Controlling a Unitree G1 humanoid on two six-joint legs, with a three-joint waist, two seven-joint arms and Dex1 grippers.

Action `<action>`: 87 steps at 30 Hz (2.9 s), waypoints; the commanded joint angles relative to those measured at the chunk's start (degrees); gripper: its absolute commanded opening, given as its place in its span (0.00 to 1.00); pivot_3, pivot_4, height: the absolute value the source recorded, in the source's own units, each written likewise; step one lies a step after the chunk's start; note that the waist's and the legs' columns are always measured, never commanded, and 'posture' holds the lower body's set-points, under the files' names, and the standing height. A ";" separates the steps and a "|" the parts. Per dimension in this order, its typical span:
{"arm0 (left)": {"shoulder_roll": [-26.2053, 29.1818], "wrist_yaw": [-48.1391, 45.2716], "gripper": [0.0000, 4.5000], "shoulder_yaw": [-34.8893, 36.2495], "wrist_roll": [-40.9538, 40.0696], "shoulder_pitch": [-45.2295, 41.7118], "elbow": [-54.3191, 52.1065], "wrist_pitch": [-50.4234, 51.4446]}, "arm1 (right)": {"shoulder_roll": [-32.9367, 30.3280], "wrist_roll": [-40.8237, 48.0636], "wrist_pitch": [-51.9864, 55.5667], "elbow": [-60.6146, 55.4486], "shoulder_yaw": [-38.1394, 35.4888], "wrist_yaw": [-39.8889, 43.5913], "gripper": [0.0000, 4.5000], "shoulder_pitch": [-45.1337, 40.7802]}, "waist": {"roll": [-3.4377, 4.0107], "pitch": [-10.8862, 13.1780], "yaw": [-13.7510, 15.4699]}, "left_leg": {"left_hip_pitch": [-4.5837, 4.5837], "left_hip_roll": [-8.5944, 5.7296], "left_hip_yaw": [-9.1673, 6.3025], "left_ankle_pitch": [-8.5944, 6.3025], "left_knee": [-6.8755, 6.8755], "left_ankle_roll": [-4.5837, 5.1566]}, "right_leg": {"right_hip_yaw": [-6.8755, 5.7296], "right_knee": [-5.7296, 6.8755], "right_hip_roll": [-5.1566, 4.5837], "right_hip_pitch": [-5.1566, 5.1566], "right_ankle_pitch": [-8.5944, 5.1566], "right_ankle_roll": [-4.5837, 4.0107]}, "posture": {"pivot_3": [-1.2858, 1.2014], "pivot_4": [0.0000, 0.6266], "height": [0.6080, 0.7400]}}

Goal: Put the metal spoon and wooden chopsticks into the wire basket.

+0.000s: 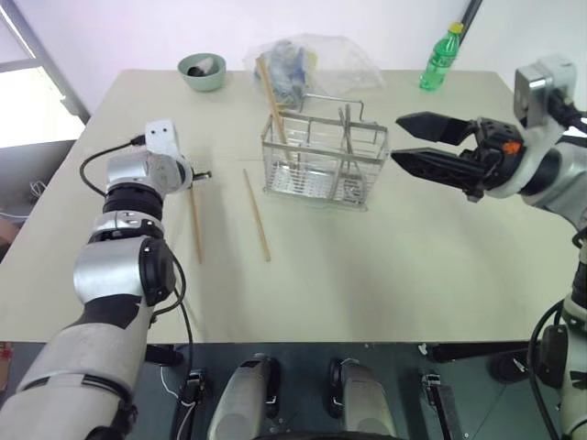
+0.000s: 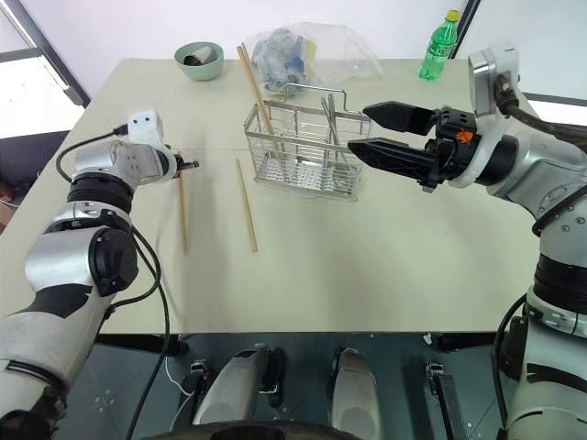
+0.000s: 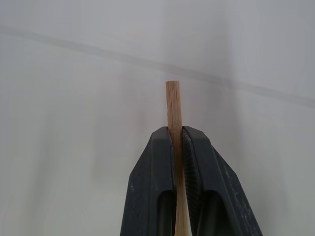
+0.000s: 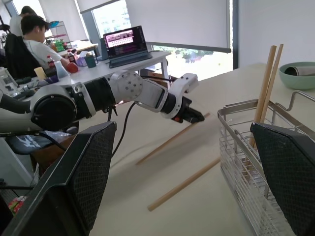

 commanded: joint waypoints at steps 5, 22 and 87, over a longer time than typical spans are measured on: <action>-2.77 -11.10 0.00 11.08 -17.05 -8.87 -21.90 -18.50 | -2.19 4.19 2.95 -2.11 -4.54 -3.86 1.00 -0.14 | -0.14 -0.01 0.24 | -0.56 0.01 -0.08 0.02 0.11 -0.03 | -0.13 -0.18 -0.06 -0.33 0.12 0.06 | 0.52 0.24 0.59; -16.33 -16.68 0.00 -4.33 -8.56 -8.69 -20.44 -31.85 | -2.33 8.89 3.92 -6.13 -10.62 -16.19 1.00 3.15 | -0.16 -0.02 0.10 | -0.12 -0.01 0.09 -0.06 0.13 0.66 | -0.16 -0.20 0.13 0.11 0.16 0.10 | 0.52 0.24 0.59; -17.74 6.59 0.80 -1.56 -1.42 -0.33 -9.50 21.64 | 1.91 5.08 -3.94 -4.36 -5.42 -17.25 1.00 3.89 | -0.20 -0.04 0.40 | -0.05 -0.06 0.00 -0.14 0.16 0.53 | -0.12 -0.10 0.09 0.17 0.12 0.15 | 0.52 0.24 0.59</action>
